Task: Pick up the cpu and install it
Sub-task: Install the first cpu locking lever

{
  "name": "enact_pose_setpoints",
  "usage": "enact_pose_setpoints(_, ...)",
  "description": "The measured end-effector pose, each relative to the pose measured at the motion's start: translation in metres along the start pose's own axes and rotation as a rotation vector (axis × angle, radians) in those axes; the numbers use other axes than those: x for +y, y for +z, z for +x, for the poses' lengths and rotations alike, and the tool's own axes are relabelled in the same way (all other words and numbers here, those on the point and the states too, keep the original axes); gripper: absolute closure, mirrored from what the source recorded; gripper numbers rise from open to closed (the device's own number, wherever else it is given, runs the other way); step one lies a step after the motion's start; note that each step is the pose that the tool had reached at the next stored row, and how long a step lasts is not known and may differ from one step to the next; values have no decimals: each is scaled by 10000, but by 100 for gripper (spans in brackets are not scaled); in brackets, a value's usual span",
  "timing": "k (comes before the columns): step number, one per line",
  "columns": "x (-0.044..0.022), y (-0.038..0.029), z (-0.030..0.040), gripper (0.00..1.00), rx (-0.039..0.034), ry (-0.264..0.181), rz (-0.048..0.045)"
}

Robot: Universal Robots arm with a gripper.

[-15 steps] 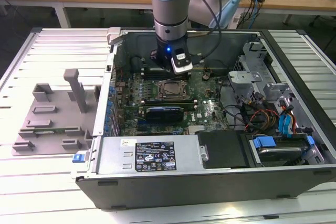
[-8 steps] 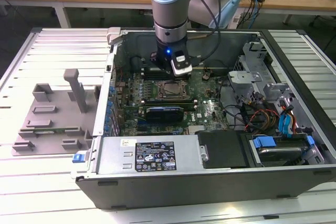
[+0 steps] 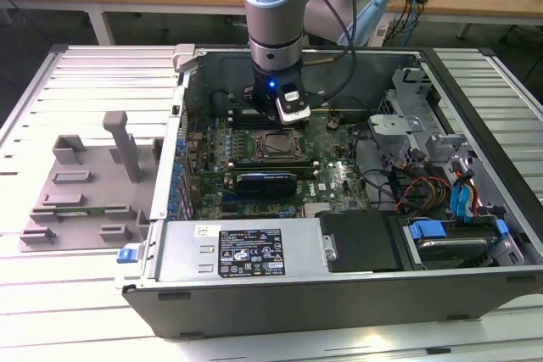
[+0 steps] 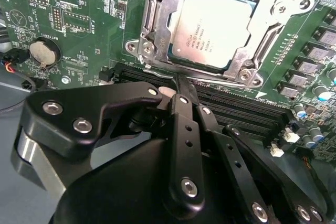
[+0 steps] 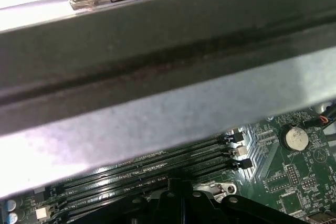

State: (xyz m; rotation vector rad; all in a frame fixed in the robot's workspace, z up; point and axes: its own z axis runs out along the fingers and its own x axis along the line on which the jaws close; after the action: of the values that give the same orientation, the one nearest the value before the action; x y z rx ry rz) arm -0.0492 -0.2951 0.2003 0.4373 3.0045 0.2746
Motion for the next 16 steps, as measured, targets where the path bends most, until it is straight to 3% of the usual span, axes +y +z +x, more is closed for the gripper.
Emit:
enact_pose_setpoints(5, 10, -44, -3, 89, 0, -1, -1)
enact_pose_setpoints(11, 36, -39, 5, 89, -4, -3, 11)
enact_pose_setpoints(14, 35, -32, 6, 89, -33, -13, 116)
enact_pose_setpoints(16, 33, -25, 6, 89, -72, -31, 251)
